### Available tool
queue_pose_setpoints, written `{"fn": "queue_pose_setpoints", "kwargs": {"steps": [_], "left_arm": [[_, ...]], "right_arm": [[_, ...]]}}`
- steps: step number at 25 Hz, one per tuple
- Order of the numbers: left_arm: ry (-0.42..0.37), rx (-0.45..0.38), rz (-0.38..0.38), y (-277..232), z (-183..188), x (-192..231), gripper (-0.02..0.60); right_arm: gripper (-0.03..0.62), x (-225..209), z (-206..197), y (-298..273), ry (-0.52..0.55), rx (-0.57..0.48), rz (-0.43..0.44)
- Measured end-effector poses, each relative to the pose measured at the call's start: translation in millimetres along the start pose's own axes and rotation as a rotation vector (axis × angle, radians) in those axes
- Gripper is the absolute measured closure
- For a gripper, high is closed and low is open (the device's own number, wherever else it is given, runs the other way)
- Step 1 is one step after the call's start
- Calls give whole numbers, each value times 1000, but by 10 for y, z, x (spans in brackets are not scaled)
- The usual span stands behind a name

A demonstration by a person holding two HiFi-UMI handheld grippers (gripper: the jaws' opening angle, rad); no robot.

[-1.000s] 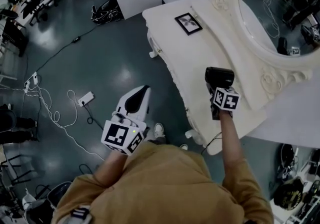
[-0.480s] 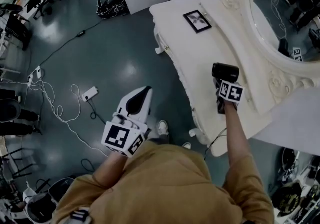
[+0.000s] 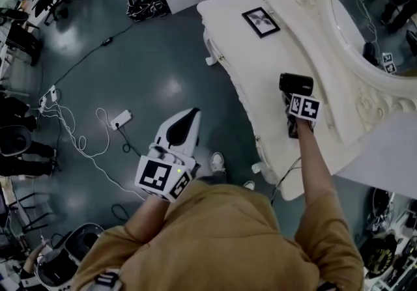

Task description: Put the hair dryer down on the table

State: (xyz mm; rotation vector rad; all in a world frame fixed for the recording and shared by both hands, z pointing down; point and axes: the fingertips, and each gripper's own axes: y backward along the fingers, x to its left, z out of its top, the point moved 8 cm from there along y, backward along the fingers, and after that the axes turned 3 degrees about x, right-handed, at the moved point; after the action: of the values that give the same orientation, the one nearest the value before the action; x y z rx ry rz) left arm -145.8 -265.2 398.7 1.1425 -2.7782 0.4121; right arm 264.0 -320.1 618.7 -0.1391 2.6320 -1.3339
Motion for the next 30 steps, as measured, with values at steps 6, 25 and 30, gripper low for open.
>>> {"fn": "queue_pose_setpoints", "kwargs": {"steps": [6,25,30], "left_arm": [[9,1,10,4,-22,59,578],[41,-4,-4,-70,-148,185,578],[53,-3,-8,-60,-162,204,578]], "right_arm": [[287,-19,-17,-134,-3,49,-28],[278,-42,14,-297,46,105,-87],[272,-33,0,-300,26,121,-84]]}}
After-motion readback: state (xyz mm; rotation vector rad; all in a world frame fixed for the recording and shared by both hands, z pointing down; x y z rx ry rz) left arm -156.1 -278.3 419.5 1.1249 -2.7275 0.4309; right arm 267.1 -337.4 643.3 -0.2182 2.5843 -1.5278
